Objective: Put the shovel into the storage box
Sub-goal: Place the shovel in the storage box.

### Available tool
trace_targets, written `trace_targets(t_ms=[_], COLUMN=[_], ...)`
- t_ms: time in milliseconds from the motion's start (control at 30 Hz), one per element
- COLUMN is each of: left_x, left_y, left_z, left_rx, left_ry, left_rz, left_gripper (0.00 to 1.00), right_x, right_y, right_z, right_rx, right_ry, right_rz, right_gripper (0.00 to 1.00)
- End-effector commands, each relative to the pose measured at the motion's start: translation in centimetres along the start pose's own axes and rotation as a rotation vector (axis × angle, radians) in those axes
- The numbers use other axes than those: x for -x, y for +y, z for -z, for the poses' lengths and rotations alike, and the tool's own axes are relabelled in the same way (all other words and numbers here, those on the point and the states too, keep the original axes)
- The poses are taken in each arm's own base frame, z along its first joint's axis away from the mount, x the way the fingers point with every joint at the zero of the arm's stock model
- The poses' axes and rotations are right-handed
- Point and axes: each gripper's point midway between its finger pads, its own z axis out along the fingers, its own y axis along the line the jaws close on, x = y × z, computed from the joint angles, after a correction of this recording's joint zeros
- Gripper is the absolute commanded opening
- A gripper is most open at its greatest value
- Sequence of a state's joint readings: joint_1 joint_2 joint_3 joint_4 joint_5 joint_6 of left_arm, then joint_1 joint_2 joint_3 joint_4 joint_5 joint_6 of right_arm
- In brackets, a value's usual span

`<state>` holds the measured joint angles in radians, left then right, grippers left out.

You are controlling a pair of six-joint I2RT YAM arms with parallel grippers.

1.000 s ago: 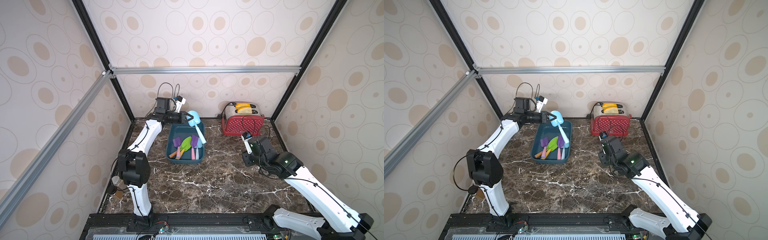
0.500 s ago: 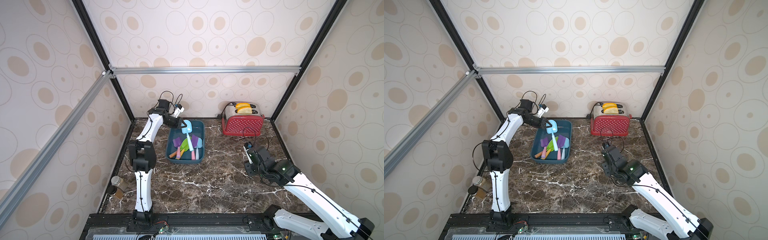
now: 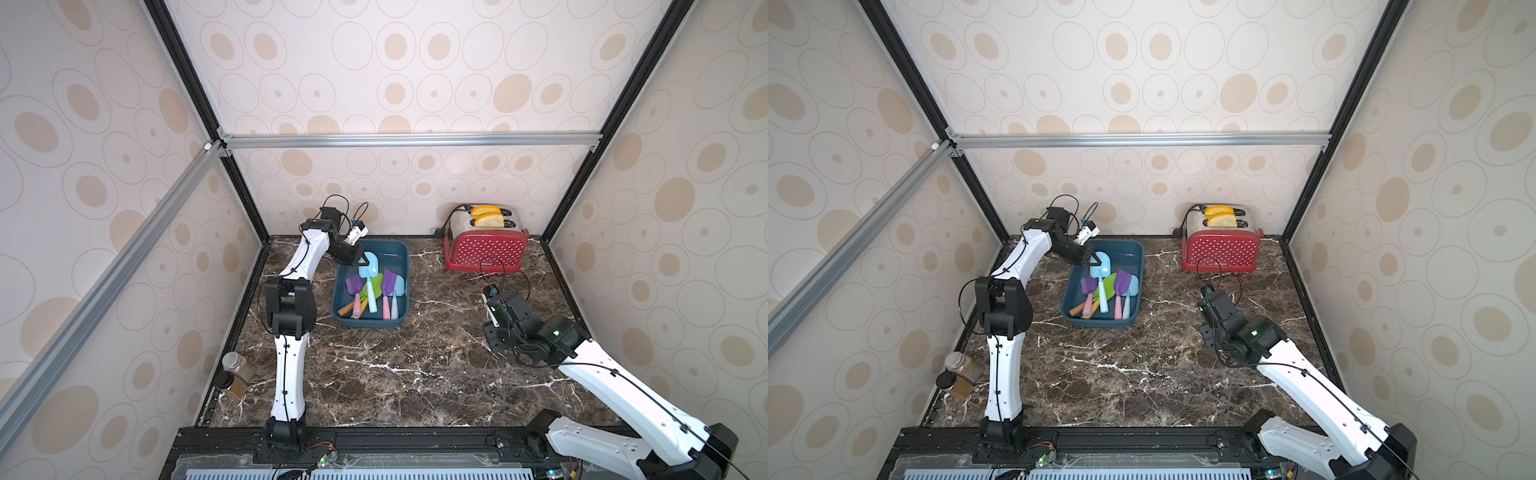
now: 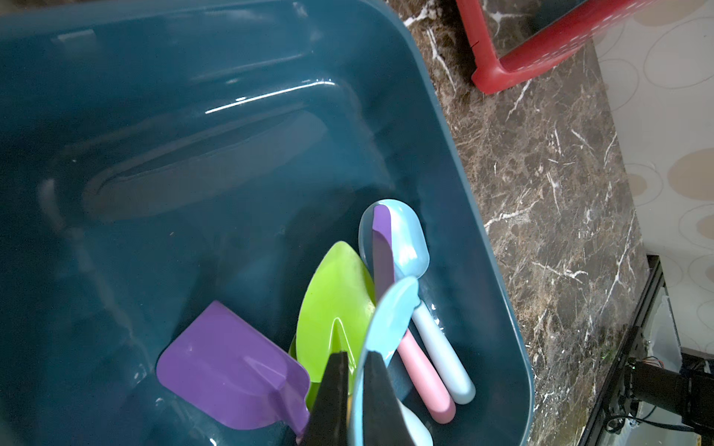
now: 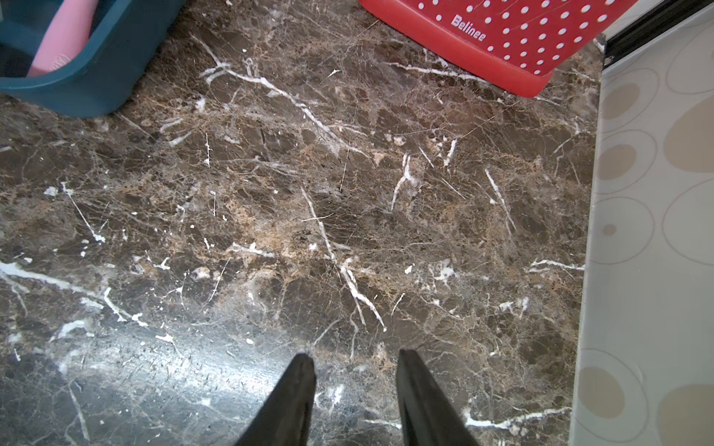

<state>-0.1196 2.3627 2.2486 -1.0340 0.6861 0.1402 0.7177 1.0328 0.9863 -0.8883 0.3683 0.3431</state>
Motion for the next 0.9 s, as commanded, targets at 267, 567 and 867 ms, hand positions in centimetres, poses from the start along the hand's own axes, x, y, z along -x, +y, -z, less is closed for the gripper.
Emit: trace_targets(t_ms=[267,567,867], left_x=[-1.1,-2.3,-1.4], left_y=[0.5,0.5,1.1], left_z=[-2.5,-3.7,-3.1], left_rx=[-0.055,-0.056,0.009], left_ry=[0.042,0.083,0.055], left_rz=[0.031,0.047,0.048], left_gripper=[0.14,0.20,0.30], right_x=[-0.3,-0.2,-0.4], right_y=[0.4,0.7,0.7], right_z=[-0.8,-1.2,-1.2], right_rx=[0.000,0.012,0.012], right_ry=[0.008,0.009,0.011], right_rz=[-0.010,-0.011,-0.014], right_gripper=[0.41,0.41,0.41])
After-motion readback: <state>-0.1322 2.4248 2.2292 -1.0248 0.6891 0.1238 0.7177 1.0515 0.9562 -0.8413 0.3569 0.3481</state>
